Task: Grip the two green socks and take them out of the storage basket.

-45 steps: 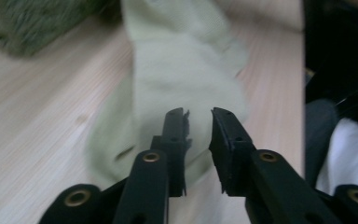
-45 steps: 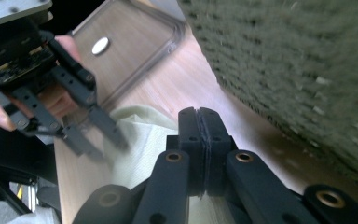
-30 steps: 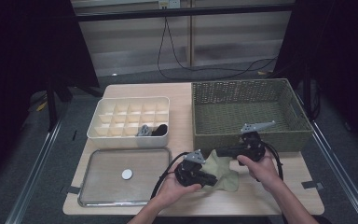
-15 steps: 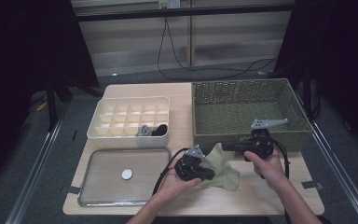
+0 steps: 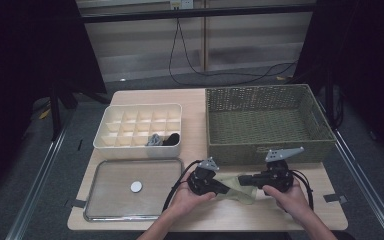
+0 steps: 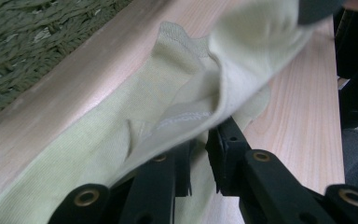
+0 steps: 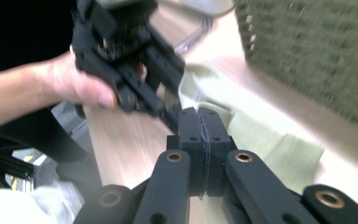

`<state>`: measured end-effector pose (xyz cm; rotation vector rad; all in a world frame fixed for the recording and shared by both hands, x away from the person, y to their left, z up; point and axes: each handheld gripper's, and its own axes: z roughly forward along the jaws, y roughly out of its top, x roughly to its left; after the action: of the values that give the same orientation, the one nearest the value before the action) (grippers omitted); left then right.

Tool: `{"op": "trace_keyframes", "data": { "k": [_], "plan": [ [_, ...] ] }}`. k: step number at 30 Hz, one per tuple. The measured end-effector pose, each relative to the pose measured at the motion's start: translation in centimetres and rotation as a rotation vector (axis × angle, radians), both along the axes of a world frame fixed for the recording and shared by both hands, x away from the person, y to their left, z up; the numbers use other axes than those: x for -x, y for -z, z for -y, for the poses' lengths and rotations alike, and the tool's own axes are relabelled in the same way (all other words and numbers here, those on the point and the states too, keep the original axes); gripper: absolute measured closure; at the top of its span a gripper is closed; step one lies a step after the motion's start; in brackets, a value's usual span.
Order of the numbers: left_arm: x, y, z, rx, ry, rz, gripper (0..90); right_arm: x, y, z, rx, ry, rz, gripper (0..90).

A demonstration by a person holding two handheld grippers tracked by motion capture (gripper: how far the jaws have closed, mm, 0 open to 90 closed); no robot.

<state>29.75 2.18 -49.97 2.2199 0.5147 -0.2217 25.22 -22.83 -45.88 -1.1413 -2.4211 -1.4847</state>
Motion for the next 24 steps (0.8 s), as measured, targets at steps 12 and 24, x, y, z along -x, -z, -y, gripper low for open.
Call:
{"op": "trace_keyframes", "data": {
  "k": [12,24],
  "plan": [
    [0.6,-1.0,-2.8,-0.005,-0.021,0.016,76.9,2.1,1.4,-0.8,0.051,-0.041,-0.031,88.6],
    [1.0,-2.7,-6.0,0.041,-0.049,0.058,75.4,2.9,2.7,-1.4,0.106,-0.07,-0.06,86.5]
  ]
}}
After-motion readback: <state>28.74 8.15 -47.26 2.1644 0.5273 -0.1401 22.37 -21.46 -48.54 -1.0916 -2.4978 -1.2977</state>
